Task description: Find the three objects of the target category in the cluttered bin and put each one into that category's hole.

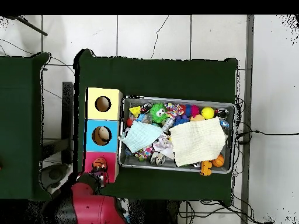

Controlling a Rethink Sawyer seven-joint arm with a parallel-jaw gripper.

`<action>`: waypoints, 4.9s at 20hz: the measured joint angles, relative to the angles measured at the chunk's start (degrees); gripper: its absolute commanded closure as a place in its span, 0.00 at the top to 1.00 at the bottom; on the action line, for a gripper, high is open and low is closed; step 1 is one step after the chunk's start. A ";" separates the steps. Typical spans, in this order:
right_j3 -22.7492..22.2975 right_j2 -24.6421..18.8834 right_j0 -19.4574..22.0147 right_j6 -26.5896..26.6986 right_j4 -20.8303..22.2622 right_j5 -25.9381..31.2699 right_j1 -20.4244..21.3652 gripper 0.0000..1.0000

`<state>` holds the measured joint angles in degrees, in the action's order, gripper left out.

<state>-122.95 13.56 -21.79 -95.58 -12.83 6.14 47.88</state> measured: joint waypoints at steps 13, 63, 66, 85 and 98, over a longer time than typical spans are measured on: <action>-0.48 -0.15 0.15 0.00 0.00 -1.37 -0.65 0.00; -1.74 -2.68 3.36 0.00 -0.02 -1.78 -1.71 1.00; -1.74 -3.03 4.34 0.00 -0.02 -1.70 -0.80 1.00; -2.00 -3.71 14.88 0.00 0.52 9.63 14.26 1.00; -3.97 -10.69 31.54 0.00 6.69 9.63 17.05 1.00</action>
<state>-126.92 2.88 9.75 -95.58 -6.14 15.77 64.93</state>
